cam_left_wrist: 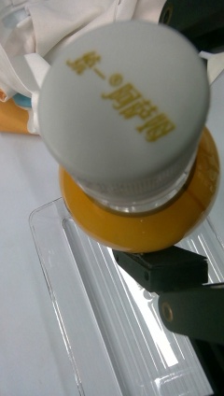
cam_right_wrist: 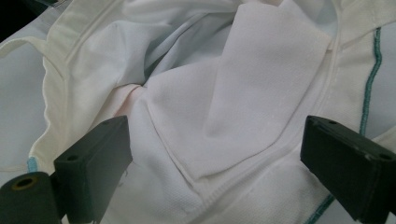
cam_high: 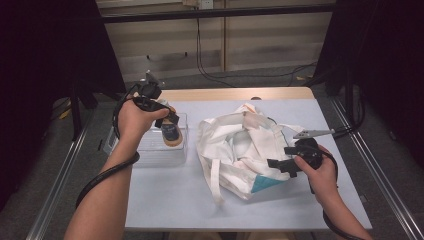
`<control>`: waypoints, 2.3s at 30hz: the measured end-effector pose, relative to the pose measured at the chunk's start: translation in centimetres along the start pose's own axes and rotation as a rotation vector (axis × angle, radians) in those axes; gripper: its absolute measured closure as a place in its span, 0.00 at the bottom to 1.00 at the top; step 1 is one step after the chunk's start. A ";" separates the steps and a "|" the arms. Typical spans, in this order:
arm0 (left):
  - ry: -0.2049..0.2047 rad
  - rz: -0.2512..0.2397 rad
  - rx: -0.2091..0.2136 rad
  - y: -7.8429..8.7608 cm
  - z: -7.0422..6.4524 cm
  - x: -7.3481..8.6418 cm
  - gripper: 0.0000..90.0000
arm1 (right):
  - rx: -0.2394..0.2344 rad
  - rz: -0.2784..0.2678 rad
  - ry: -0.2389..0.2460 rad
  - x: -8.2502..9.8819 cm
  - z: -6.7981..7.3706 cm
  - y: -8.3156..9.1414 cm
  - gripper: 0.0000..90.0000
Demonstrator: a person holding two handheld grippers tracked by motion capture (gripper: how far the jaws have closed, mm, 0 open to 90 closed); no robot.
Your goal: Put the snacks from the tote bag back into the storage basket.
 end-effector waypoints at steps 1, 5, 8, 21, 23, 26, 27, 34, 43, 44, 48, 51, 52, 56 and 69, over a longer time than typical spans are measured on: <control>-0.007 0.012 0.001 0.0 0.1 0.1 0.33 | -0.002 0.001 -0.001 0.0 0.1 0.0 0.09; -0.010 0.024 0.001 -0.2 0.2 0.5 0.33 | -0.006 0.000 0.003 -0.2 0.3 -0.1 0.09; -0.009 0.024 0.005 -0.3 0.2 0.7 0.33 | -0.007 -0.001 0.004 -0.3 0.5 -0.1 0.09; -0.001 0.047 0.015 -1.0 0.5 1.5 0.33 | -0.011 0.007 0.007 0.0 0.7 -0.3 0.09; 0.003 0.052 0.013 -1.2 0.5 1.7 0.33 | -0.008 0.011 0.005 0.1 0.7 -0.3 0.09; -0.002 0.055 0.020 -1.4 0.5 1.8 0.33 | -0.005 0.008 0.007 0.1 0.5 -0.2 0.09; 0.006 0.055 0.023 -1.4 0.4 1.9 0.33 | -0.004 0.007 0.005 0.1 0.5 -0.2 0.09; -0.001 0.061 0.021 -1.8 0.5 2.2 0.33 | -0.002 0.008 0.007 0.2 0.5 -0.2 0.09; 0.002 0.068 0.016 -2.8 0.9 3.4 0.33 | -0.007 0.009 0.013 0.2 0.8 -0.2 0.09; 0.004 0.066 0.016 -2.9 1.0 3.5 0.33 | -0.009 0.004 0.015 0.1 0.8 -0.2 0.09; 0.021 0.049 0.017 -3.5 1.3 3.9 0.33 | -0.009 0.000 0.016 -0.1 0.9 -0.1 0.09; 0.009 0.061 0.013 -3.9 1.5 4.2 0.33 | -0.007 0.002 0.015 0.0 0.9 0.0 0.09; 0.000 0.070 0.011 -4.0 1.6 4.4 0.33 | -0.009 0.001 0.013 -0.1 0.9 0.0 0.09; -0.005 0.058 0.010 -4.1 1.5 4.3 0.33 | -0.008 -0.001 0.011 -0.1 0.8 0.0 0.09; -0.064 0.008 0.000 -2.9 0.4 3.3 0.14 | -0.008 0.000 0.016 -0.1 1.0 0.0 0.09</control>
Point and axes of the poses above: each handheld gripper's, and its own axes: y roughly backward along the jaws, x roughly out of its underside, z roughly to its left, the point moved 10 cm from there along -y, roughly forward along the jaws, and after that the axes turned 15 degrees about x, right-handed, at the moved point
